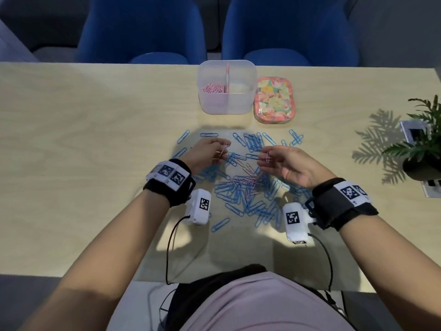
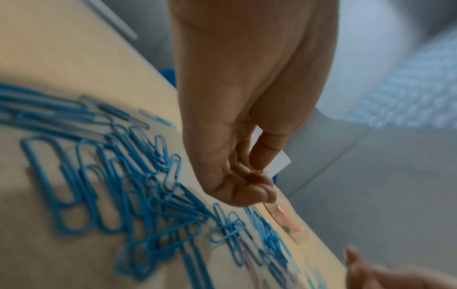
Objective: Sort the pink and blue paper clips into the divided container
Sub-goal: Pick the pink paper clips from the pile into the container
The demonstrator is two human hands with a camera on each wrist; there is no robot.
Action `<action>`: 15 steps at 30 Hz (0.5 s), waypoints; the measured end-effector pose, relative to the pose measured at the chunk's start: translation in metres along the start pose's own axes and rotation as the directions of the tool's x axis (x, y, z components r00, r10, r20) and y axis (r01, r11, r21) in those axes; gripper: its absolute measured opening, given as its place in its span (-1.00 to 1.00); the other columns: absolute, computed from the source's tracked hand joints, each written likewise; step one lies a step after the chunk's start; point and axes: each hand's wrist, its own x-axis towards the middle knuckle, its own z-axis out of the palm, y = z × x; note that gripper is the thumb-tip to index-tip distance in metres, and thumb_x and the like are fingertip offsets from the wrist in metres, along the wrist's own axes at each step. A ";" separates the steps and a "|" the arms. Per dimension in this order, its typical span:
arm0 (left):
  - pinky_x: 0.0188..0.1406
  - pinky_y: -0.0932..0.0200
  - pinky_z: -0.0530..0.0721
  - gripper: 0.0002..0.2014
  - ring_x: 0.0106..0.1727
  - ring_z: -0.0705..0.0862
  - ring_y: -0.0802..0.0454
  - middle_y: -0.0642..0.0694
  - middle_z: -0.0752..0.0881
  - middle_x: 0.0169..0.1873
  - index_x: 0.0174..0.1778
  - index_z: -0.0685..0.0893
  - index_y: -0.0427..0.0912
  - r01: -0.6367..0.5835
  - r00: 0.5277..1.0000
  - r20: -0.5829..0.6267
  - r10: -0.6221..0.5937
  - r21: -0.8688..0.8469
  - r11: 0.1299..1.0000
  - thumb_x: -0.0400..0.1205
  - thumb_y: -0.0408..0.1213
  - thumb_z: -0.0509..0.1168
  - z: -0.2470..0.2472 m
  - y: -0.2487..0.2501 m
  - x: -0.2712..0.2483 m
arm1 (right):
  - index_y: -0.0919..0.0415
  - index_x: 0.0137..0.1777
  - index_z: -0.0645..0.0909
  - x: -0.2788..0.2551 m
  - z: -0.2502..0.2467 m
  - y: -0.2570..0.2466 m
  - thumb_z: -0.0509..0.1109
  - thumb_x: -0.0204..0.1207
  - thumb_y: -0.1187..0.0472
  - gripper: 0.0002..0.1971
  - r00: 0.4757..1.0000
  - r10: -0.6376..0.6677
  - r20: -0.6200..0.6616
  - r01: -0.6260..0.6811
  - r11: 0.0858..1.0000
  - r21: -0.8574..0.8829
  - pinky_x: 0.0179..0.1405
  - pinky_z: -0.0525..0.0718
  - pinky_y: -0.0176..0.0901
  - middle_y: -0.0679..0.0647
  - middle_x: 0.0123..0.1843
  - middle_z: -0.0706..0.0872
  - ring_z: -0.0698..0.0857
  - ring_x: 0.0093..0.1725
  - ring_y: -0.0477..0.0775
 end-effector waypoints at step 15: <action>0.08 -0.06 0.54 -0.79 0.16 0.59 -0.20 -0.24 0.58 0.13 0.14 0.55 -0.29 -0.352 0.895 0.331 0.299 0.936 0.019 0.65 -0.28 0.18 0.029 -0.015 0.011 | 0.27 -0.24 0.60 0.031 0.031 0.048 0.39 0.46 0.17 -0.84 0.941 -0.327 0.087 0.116 0.073 -0.991 -0.15 0.50 -0.04 0.26 -0.12 0.70 0.69 0.04 0.30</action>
